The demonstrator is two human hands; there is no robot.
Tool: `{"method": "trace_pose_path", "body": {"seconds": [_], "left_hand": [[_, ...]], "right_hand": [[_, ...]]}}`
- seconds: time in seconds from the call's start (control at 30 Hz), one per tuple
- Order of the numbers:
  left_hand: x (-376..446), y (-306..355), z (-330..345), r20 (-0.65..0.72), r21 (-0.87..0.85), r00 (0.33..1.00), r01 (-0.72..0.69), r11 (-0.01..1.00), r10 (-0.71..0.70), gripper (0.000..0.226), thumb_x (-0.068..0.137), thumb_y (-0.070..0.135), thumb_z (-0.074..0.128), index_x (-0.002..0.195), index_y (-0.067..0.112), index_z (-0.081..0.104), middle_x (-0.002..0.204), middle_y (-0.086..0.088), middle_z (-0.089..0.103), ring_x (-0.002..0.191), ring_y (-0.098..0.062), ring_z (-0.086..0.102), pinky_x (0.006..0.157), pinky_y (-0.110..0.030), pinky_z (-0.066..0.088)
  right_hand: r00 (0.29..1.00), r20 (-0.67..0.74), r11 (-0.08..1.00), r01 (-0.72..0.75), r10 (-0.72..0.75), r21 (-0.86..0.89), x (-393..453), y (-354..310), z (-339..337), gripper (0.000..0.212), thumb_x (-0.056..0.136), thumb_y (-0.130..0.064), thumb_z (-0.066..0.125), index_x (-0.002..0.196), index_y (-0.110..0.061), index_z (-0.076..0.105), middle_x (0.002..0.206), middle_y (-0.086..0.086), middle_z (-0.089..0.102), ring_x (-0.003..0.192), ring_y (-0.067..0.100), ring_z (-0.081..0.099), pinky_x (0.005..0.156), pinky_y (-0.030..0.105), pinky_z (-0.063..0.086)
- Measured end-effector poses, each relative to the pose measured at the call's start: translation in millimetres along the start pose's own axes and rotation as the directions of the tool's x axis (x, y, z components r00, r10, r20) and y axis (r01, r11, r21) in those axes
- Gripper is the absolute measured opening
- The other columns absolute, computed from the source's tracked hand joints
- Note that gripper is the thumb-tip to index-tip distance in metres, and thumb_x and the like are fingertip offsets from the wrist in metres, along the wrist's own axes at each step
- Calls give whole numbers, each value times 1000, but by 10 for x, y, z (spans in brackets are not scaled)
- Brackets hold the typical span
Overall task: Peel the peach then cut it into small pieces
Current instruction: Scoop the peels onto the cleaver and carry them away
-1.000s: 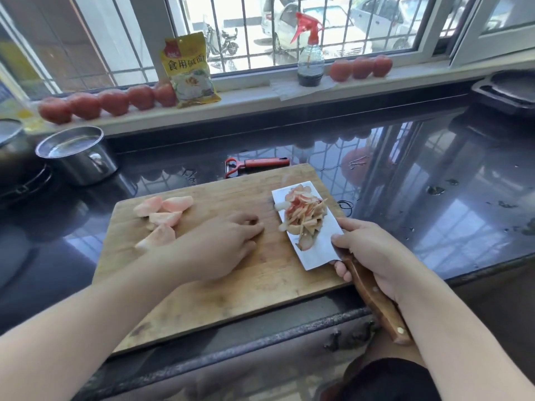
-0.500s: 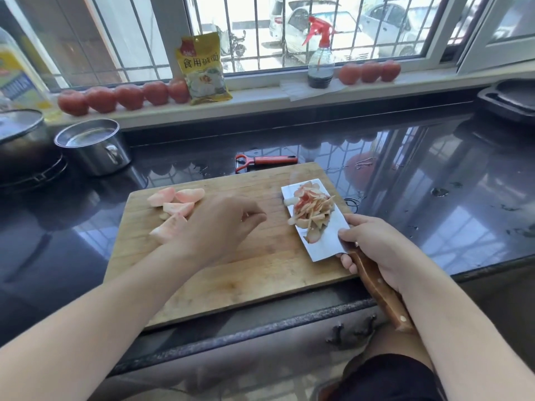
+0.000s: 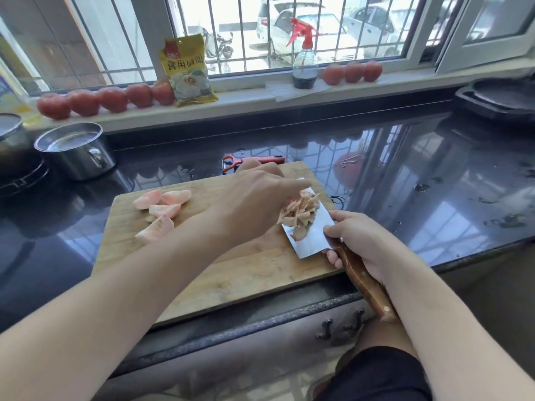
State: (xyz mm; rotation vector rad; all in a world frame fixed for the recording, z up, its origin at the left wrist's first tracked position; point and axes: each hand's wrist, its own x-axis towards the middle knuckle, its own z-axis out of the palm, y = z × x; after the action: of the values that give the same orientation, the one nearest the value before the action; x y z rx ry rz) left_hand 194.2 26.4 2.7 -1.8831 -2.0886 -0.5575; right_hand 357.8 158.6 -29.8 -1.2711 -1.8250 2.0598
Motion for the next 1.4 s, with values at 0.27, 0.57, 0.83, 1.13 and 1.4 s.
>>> {"method": "trace_pose_path", "body": {"seconds": [0.27, 0.57, 0.83, 1.13, 1.4], "left_hand": [[-274, -216, -194, 56, -120, 963, 269, 956, -265, 44, 98, 1, 62, 127, 32, 73, 141, 5, 61, 135, -22, 44, 114, -50, 34], [-714, -622, -438, -54, -292, 702, 669, 684, -710, 17, 102, 35, 57, 113, 38, 71, 77, 9, 70, 80, -2, 64, 76, -22, 49], [-1891, -492, -865, -297, -298, 574, 703, 645, -763, 20, 100, 17, 61, 113, 21, 76, 96, 10, 73, 85, -7, 65, 78, -26, 53], [-4138, 601, -1656, -526, -181, 386, 820, 543, -758, 18, 98, 9, 64, 109, 17, 76, 95, 6, 67, 81, -8, 60, 79, -7, 42], [-5121, 1162, -2272, -639, -68, 268, 914, 400, -721, 31, 100, 30, 52, 113, 14, 75, 112, 3, 63, 105, -15, 60, 93, -35, 51]], "right_hand": [[1000, 28, 1000, 13, -13, -23, -34, -16, -35, 36, 105, -8, 44, 127, -25, 65, 70, 8, 73, 49, 18, 53, 44, 27, 45], [997, 67, 994, 48, -42, -96, 58, -367, 356, 23, 104, -11, 48, 112, -23, 67, 76, 8, 71, 53, 20, 55, 52, 30, 45], [947, 305, 978, 148, -98, -144, -474, -425, 1249, 36, 96, 2, 45, 106, -22, 71, 59, 2, 64, 50, 22, 53, 50, 28, 42], [780, 624, 987, 128, -43, -93, -1752, 312, 2553, 42, 86, 8, 46, 117, -10, 68, 80, 13, 63, 52, 18, 54, 47, 27, 44], [520, 851, 971, 161, 70, -179, -2497, 945, 3717, 48, 81, 6, 43, 118, -10, 68, 84, 17, 69, 54, 21, 56, 44, 27, 46]]}}
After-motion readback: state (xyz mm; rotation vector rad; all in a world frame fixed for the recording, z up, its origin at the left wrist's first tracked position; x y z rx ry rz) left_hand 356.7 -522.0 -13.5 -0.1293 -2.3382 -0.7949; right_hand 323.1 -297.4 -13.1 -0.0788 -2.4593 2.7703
